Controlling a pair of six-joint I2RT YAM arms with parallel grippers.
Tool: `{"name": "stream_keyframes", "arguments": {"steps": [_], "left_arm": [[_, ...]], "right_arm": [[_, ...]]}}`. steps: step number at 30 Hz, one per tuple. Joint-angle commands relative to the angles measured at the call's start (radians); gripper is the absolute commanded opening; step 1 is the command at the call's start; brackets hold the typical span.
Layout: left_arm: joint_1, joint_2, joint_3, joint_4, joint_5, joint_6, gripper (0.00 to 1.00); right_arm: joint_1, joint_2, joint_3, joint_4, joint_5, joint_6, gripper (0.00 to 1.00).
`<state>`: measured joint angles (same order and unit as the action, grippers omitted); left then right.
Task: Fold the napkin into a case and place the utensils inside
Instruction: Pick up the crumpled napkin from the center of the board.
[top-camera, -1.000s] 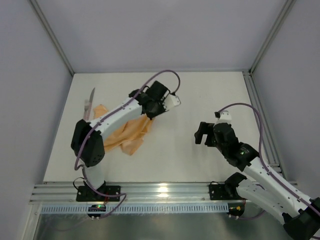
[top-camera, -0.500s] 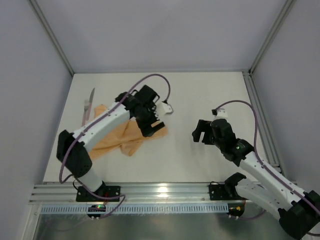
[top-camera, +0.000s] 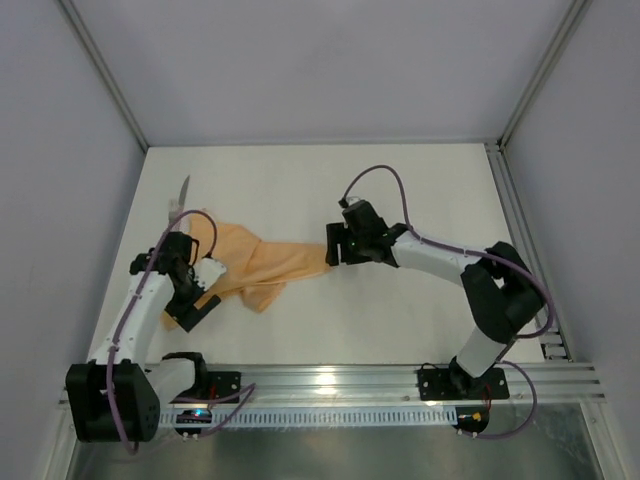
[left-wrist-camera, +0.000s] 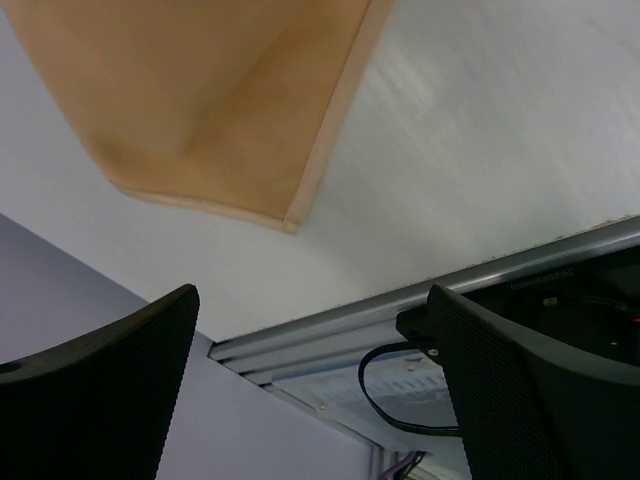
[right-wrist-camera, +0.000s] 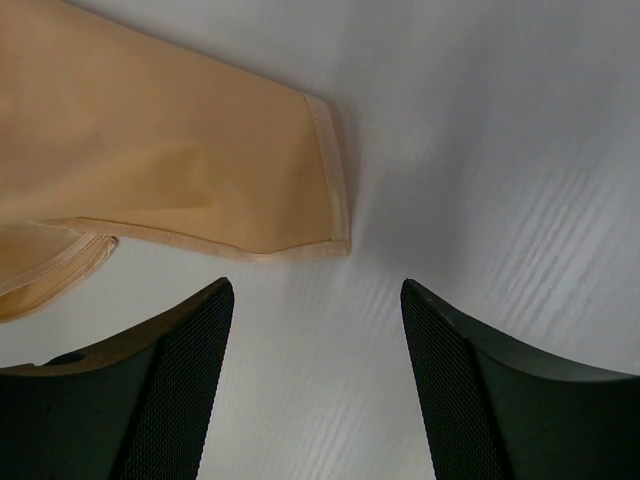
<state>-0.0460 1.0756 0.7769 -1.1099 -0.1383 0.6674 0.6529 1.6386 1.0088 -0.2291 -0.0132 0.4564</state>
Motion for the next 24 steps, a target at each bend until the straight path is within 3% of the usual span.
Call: {"name": "stream_keyframes", "arguments": {"steps": [1, 5, 10, 11, 13, 15, 16, 17, 19, 20, 22, 23, 24], "left_arm": [[0.147, 0.032, -0.019, 0.139, -0.031, 0.092, 0.98], [0.212, 0.148, -0.051, 0.263, -0.046, 0.067, 0.98], [0.215, 0.228, -0.105, 0.361, -0.012, 0.026, 0.98], [0.213, 0.247, -0.113, 0.405, -0.009, 0.021, 0.98], [0.215, 0.267, -0.134, 0.442, 0.006, 0.012, 0.97], [0.215, 0.299, -0.139, 0.464, 0.026, 0.006, 0.85], [0.215, 0.308, -0.136, 0.466, 0.035, 0.003, 0.80], [0.213, 0.316, -0.136, 0.472, 0.043, -0.003, 0.70], [0.215, 0.316, -0.136, 0.473, 0.089, -0.012, 0.59], [0.213, 0.310, -0.133, 0.473, 0.104, -0.014, 0.47], [0.213, 0.282, -0.128, 0.472, 0.132, -0.023, 0.33], [0.213, 0.270, -0.123, 0.473, 0.132, -0.028, 0.13], [0.215, 0.239, -0.122, 0.488, 0.129, -0.034, 0.00]], "right_arm": [[0.027, 0.076, 0.079, 0.010, 0.006, -0.021, 0.73], [0.060, 0.197, 0.140, -0.004, 0.053, -0.027, 0.73], [0.077, 0.265, 0.160, 0.008, 0.033, -0.016, 0.72], [0.080, 0.270, 0.157, 0.017, 0.029, -0.009, 0.70], [0.086, 0.280, 0.149, 0.049, -0.013, -0.004, 0.54], [0.086, 0.279, 0.143, 0.065, -0.024, 0.008, 0.38], [0.086, 0.273, 0.140, 0.071, -0.021, 0.010, 0.22], [0.086, 0.264, 0.137, 0.074, -0.013, 0.014, 0.16], [0.086, 0.218, 0.116, 0.083, 0.009, 0.011, 0.03], [0.086, 0.198, 0.100, 0.085, 0.047, 0.013, 0.03], [0.086, 0.129, 0.087, 0.083, 0.073, 0.007, 0.03], [0.086, 0.103, 0.071, 0.082, 0.079, 0.002, 0.03], [0.086, 0.077, 0.065, 0.076, 0.084, -0.004, 0.03]]}}
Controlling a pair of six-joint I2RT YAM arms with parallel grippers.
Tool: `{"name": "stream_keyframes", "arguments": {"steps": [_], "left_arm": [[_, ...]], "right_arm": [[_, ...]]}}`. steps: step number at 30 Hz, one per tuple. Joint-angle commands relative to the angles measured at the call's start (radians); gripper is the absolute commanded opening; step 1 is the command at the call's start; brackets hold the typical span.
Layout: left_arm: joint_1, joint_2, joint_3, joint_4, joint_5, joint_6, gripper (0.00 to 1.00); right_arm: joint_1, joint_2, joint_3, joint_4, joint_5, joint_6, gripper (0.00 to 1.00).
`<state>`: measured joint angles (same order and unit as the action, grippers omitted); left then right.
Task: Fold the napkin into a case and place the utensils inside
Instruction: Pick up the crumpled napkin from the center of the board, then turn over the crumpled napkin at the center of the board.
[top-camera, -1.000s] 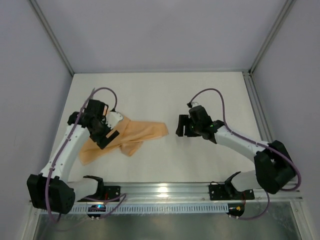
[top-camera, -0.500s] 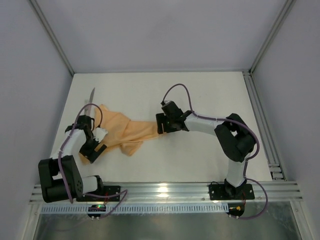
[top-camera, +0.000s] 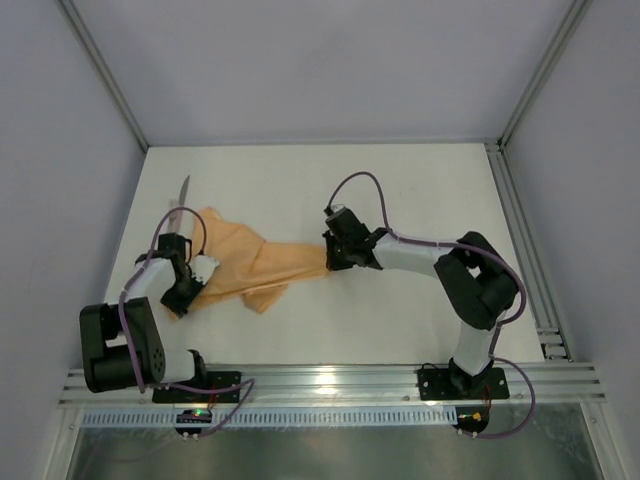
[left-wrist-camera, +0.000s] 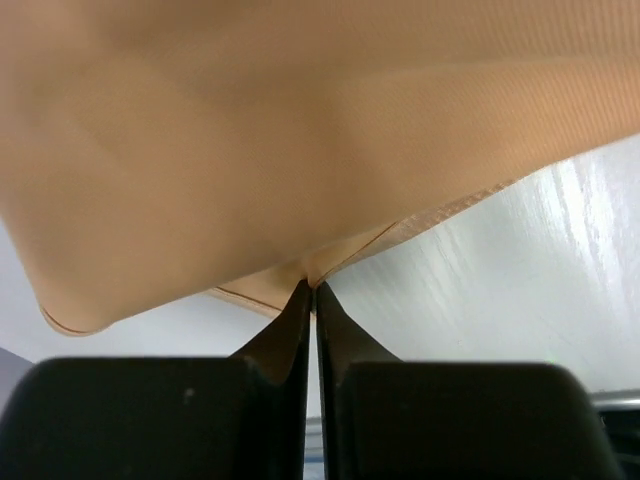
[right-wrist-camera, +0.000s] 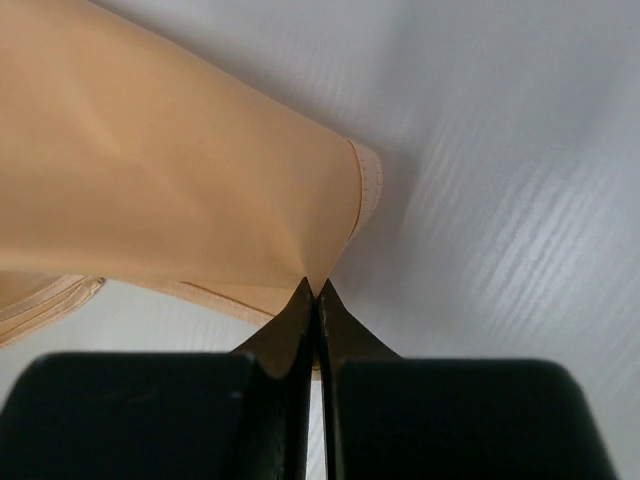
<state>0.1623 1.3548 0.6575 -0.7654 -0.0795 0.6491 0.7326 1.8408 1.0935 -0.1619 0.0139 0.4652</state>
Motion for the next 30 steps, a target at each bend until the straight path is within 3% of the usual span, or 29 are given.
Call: {"name": "stream_keyframes", "arguments": {"steps": [1, 6, 10, 19, 24, 30], "left_arm": [[0.006, -0.057, -0.002, 0.152, 0.070, -0.026, 0.00], [0.006, -0.210, 0.045, 0.120, 0.110, -0.048, 0.00], [0.006, -0.362, 0.140, -0.007, 0.127, -0.046, 0.00], [0.006, -0.623, 0.439, -0.256, 0.149, -0.040, 0.00], [0.008, -0.718, 0.721, -0.383, 0.149, -0.054, 0.00], [0.006, -0.691, 1.107, -0.502, 0.202, -0.126, 0.00]], "right_arm": [[0.005, -0.185, -0.026, 0.006, 0.063, -0.016, 0.03], [0.007, -0.371, -0.041, -0.057, 0.067, -0.040, 0.03], [0.008, -0.521, -0.020, -0.134, 0.070, -0.075, 0.03], [0.083, -0.836, 0.216, -0.477, 0.078, -0.168, 0.03], [0.131, -0.985, 0.393, -0.712, 0.043, -0.148, 0.03], [0.131, -1.131, 0.610, -0.905, 0.056, -0.111, 0.03]]}}
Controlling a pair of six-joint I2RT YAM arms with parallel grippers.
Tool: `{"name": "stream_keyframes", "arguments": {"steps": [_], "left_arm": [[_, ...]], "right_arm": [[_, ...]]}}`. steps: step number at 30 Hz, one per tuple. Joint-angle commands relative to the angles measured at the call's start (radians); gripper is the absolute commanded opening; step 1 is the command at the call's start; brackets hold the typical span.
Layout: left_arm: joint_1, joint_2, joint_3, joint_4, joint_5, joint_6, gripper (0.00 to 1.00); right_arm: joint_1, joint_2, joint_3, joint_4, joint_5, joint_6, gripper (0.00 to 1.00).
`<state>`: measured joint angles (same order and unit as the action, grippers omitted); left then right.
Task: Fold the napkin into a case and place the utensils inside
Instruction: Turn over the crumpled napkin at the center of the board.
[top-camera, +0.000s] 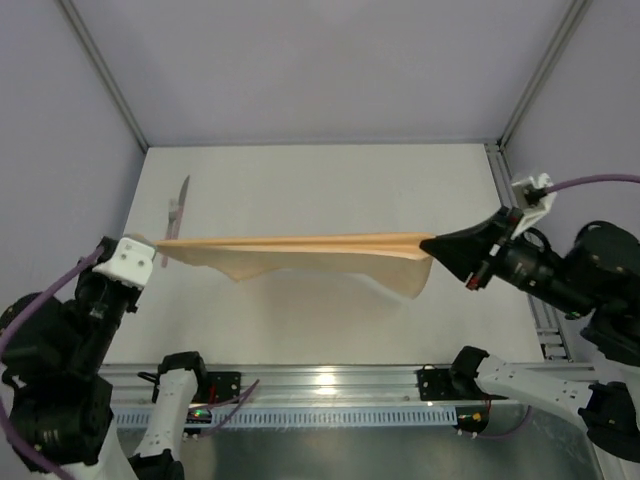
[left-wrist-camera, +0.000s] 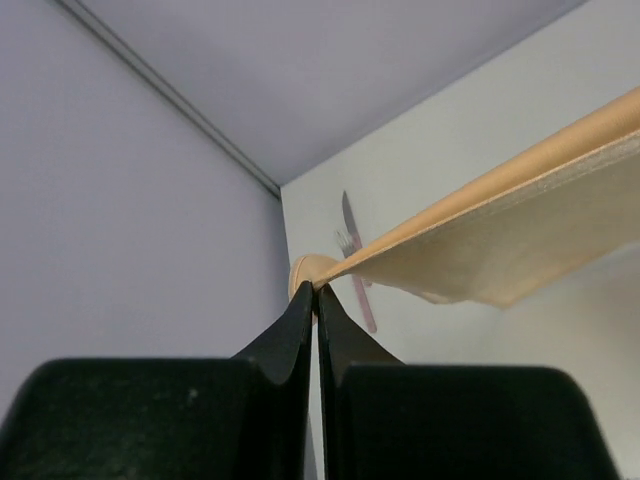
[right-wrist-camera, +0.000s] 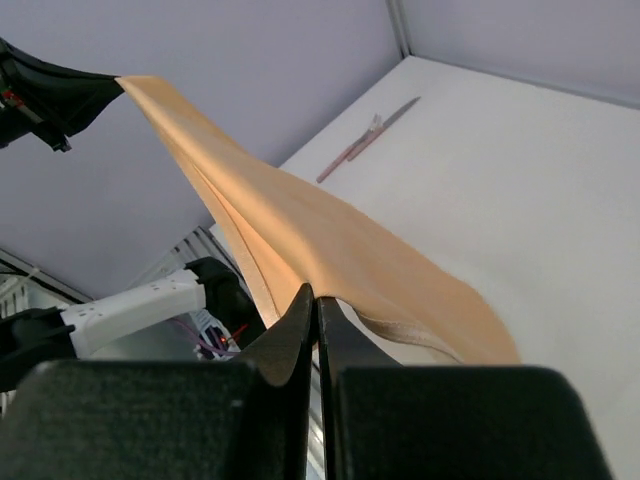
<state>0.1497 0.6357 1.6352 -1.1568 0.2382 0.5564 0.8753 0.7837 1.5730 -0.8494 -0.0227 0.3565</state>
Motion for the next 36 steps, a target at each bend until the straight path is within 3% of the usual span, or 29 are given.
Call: {"name": "stream_keyframes", "arguments": {"steps": [1, 6, 10, 15, 17, 19, 24, 29, 36], "left_arm": [[0.019, 0.053, 0.168, -0.135, -0.090, -0.044, 0.00], [0.019, 0.113, 0.249, -0.144, -0.019, -0.113, 0.00], [0.019, 0.166, 0.116, -0.071, 0.026, -0.157, 0.00], [0.019, 0.339, -0.041, 0.176, 0.026, -0.234, 0.00], [0.019, 0.416, -0.060, 0.232, 0.035, -0.263, 0.00], [0.011, 0.525, -0.075, 0.320, 0.039, -0.270, 0.00], [-0.062, 0.753, -0.130, 0.506, -0.039, -0.219, 0.00], [-0.128, 1.063, -0.117, 0.687, -0.125, -0.167, 0.00], [-0.139, 1.449, 0.110, 0.759, -0.227, -0.174, 0.00]], "right_arm": [[-0.012, -0.077, 0.159, -0.244, 0.111, 0.007, 0.03], [-0.012, -0.063, 0.187, -0.303, 0.283, 0.030, 0.03], [-0.012, 0.026, 0.173, -0.292, 0.435, 0.026, 0.03], [-0.028, 0.201, 0.160, -0.170, 0.628, -0.072, 0.03], [-0.206, 0.314, 0.142, -0.098, 0.505, -0.109, 0.03], [-0.457, 0.438, 0.099, -0.018, 0.181, -0.097, 0.03], [-0.525, 0.797, 0.130, 0.127, 0.216, -0.110, 0.03], [-0.578, 1.220, 0.359, 0.142, 0.158, -0.085, 0.03], [-0.651, 1.552, 0.630, 0.174, 0.093, -0.031, 0.03]]}}
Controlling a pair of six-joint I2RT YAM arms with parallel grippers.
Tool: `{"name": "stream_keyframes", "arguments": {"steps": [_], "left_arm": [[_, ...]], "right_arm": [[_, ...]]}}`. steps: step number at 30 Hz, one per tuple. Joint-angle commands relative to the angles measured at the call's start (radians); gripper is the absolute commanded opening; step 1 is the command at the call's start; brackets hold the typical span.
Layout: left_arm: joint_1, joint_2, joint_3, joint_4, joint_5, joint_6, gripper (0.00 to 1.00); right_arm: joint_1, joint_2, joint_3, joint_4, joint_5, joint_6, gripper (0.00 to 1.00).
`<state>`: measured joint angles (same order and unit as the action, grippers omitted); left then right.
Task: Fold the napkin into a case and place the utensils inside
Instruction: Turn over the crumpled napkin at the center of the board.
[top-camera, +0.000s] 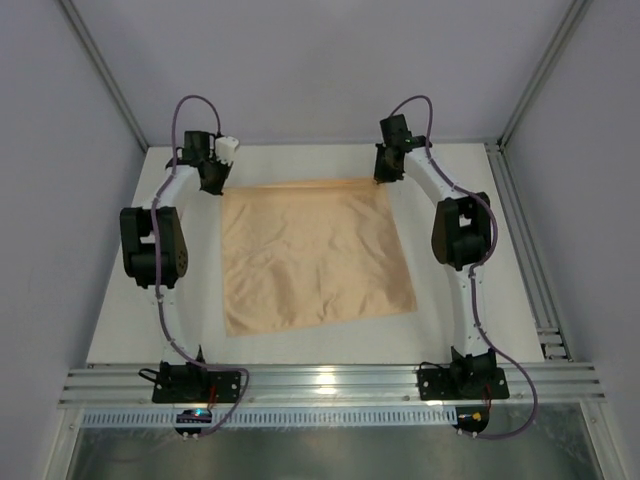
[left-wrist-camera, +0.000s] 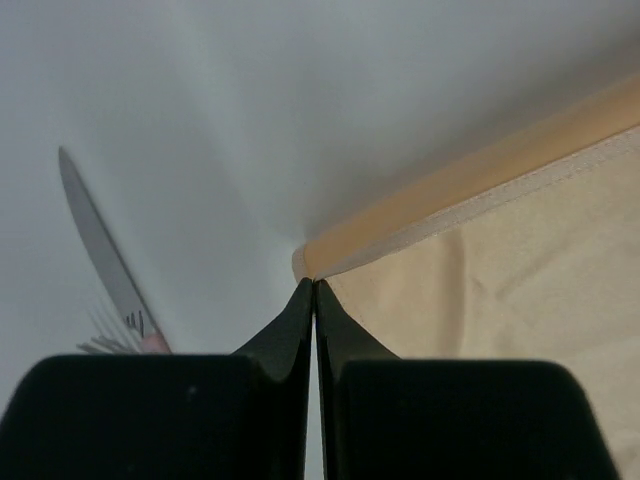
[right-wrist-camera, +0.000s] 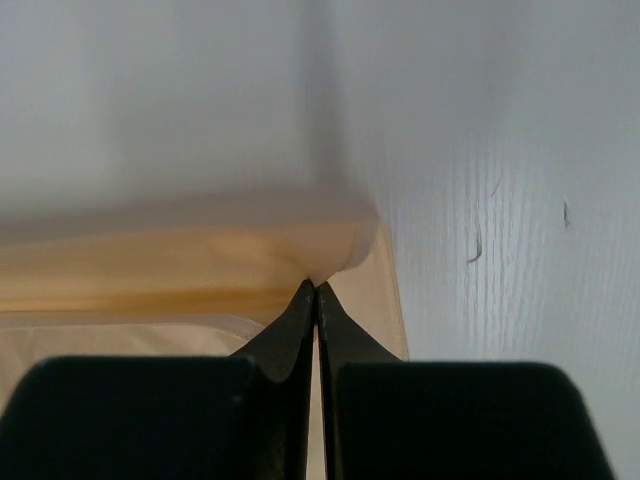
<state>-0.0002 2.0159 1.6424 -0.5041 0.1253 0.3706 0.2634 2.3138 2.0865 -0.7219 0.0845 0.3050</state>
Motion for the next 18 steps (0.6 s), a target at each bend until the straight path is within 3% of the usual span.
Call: {"name": "stream_keyframes", "arguments": {"steps": [1, 7, 14, 17, 18], "left_arm": [[0.012, 0.098, 0.123, 0.120, -0.146, 0.011, 0.00], [0.011, 0.208, 0.168, 0.236, -0.214, -0.001, 0.00], [-0.027, 0.282, 0.212, 0.308, -0.298, -0.015, 0.00], [-0.034, 0.339, 0.296, 0.306, -0.384, -0.070, 0.02], [-0.035, 0.355, 0.351, 0.308, -0.412, -0.090, 0.07]], "right_arm": [[-0.044, 0.039, 0.139, 0.064, -0.025, 0.026, 0.03], [-0.108, 0.127, 0.115, 0.251, -0.207, 0.183, 0.03], [-0.150, 0.191, 0.112, 0.421, -0.270, 0.387, 0.04], [-0.151, 0.231, 0.119, 0.594, -0.333, 0.505, 0.19], [-0.150, 0.246, 0.151, 0.642, -0.348, 0.535, 0.47]]}}
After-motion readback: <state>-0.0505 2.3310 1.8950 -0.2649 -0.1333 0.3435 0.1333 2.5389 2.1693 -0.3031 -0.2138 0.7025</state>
